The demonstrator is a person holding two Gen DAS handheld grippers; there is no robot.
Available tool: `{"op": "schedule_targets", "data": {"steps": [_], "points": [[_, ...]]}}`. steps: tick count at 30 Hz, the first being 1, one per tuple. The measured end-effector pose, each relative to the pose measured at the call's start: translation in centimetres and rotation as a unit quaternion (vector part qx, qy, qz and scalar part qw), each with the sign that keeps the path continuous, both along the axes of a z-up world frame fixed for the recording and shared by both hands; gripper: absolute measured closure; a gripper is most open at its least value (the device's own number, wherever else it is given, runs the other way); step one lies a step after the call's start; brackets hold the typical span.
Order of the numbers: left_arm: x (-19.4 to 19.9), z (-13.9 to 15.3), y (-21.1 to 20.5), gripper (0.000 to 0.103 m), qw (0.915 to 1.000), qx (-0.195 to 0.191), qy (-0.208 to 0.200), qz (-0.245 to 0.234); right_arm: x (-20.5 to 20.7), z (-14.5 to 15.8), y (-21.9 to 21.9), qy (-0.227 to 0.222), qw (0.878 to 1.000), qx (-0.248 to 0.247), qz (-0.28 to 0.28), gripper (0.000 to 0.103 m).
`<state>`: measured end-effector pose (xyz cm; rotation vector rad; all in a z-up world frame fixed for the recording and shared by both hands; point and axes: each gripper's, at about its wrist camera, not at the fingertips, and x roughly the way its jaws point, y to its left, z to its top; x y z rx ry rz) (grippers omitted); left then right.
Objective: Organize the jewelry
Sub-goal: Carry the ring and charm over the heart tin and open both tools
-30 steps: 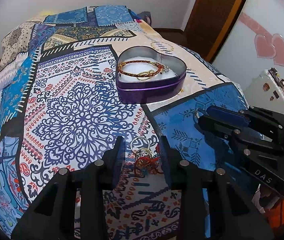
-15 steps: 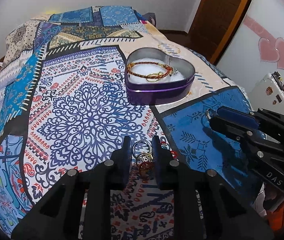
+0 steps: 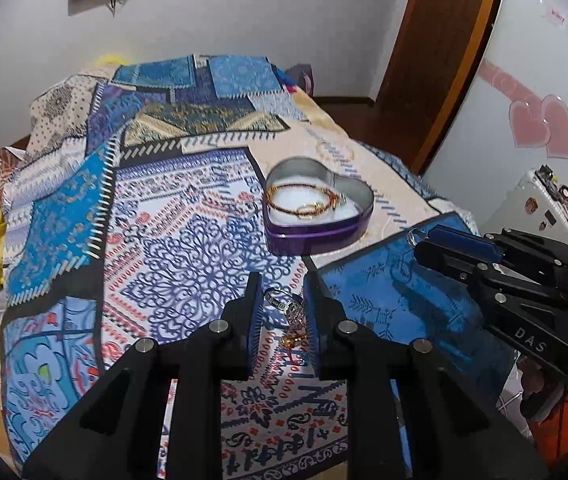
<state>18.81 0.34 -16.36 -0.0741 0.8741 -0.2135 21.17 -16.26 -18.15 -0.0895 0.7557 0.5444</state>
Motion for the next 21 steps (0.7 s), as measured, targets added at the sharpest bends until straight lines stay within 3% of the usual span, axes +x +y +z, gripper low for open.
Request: {"op": "schedule_targets", "data": {"steps": [21], "points": [[2.0,1.9,1.4,0.084,0.9989,-0.022,-0.041,0.006,2.2,1.3,1.7,-0.029,1.0,0.006,0.003,0.085]]}}
